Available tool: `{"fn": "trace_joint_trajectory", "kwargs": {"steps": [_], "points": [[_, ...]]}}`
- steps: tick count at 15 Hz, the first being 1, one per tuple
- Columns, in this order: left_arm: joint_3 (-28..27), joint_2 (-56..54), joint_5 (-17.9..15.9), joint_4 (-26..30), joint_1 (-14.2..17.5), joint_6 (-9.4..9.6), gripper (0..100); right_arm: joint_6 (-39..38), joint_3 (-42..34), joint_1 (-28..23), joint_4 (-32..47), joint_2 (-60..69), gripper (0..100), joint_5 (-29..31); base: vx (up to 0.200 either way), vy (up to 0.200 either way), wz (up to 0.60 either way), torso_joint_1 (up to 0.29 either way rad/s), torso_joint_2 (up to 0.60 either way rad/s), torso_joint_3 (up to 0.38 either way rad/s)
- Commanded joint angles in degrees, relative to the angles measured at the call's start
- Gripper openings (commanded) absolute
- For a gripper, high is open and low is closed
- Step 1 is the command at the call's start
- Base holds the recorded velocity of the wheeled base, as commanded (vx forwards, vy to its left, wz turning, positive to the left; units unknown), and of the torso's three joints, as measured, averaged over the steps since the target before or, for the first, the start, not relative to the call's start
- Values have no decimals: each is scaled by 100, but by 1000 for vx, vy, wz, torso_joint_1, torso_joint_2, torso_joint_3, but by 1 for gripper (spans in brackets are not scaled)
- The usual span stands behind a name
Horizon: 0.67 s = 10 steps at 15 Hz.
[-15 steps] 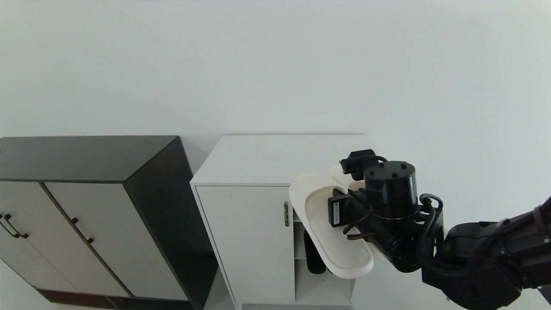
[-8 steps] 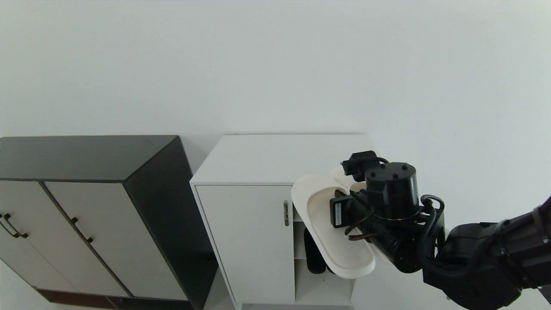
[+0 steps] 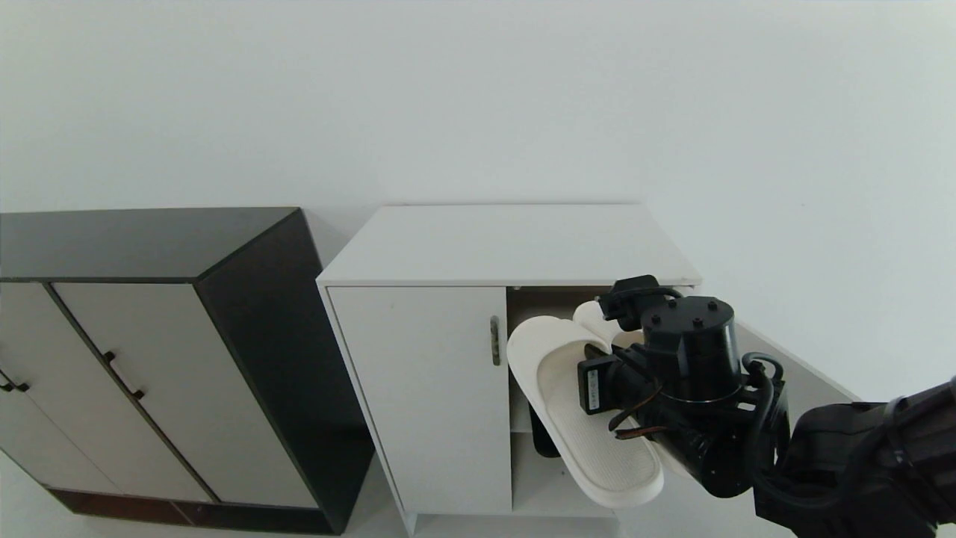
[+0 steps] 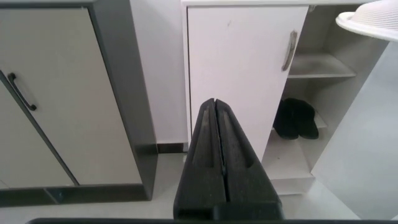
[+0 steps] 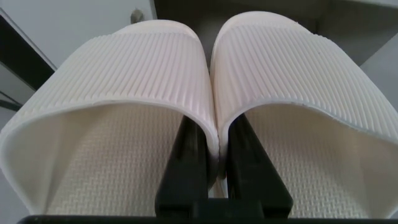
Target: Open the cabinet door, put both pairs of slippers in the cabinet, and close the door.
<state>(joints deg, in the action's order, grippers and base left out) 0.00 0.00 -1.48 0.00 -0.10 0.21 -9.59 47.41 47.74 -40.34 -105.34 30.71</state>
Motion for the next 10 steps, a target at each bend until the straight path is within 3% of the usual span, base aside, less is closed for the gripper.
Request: {"fn": "trace_joint_trajectory", "kwargs": {"steps": [1,10], "points": [[0,0,-2,0,1,-3,0,-7,-74,60,-27,13,0,-3,0,0,0,-217,544,320],[0,0,7,0,1,-3,0,-7,-74,-1,-106,-110,0,-3,0,0,0,-188,505,316]]}}
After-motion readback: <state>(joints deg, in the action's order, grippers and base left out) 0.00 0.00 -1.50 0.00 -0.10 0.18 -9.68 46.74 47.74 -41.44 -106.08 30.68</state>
